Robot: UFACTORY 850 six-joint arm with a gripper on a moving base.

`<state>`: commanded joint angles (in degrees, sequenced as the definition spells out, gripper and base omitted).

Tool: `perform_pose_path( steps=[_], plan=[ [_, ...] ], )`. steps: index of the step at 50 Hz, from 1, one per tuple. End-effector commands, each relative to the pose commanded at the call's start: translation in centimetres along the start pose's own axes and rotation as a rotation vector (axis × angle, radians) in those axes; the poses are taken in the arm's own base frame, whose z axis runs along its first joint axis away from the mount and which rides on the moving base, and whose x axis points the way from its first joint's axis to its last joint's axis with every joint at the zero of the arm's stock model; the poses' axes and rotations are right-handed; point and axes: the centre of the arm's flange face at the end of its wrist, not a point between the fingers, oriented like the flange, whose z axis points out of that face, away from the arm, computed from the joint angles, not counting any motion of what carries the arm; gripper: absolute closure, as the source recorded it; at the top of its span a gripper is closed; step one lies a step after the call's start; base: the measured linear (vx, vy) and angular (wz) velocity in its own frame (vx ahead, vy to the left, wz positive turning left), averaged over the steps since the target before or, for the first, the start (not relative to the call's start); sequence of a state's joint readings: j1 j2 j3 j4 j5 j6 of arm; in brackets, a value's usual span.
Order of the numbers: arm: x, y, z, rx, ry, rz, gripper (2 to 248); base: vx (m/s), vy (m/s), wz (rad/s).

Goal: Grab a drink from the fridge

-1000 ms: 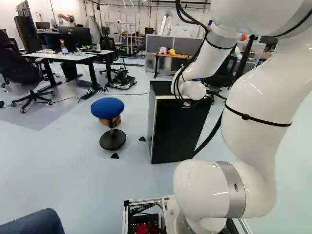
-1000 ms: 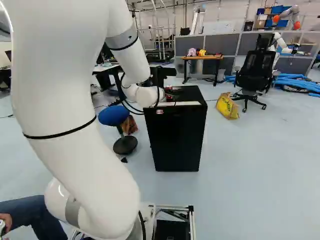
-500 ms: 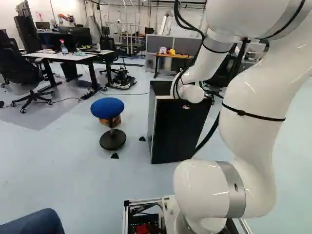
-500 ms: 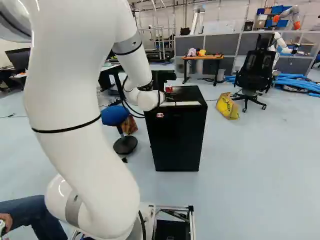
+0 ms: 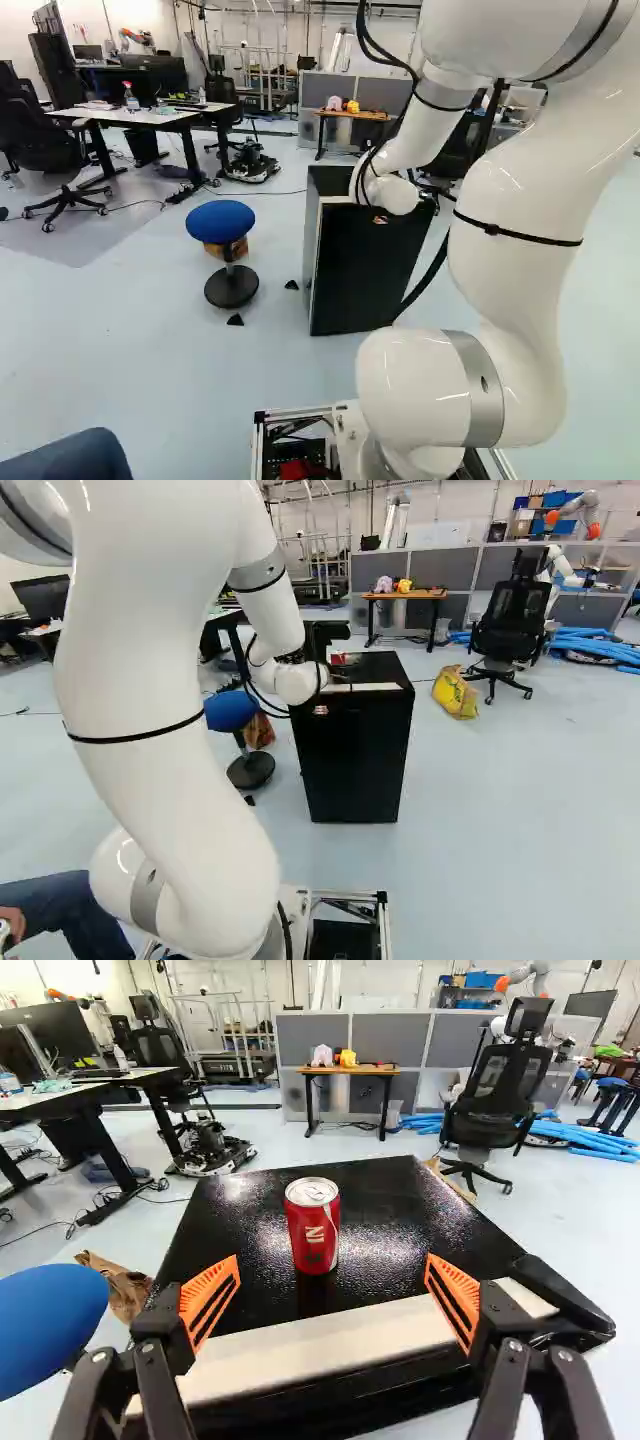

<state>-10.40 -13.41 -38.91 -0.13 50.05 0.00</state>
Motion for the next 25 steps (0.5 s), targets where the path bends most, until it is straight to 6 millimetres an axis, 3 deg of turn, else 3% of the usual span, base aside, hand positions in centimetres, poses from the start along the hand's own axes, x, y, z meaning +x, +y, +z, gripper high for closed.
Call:
perform_pose_path(
  steps=[25],
  plan=[
    [0.17,-0.12,0.9,0.002,0.003,-0.001,3,0.0,0.0,0.0]
  ],
)
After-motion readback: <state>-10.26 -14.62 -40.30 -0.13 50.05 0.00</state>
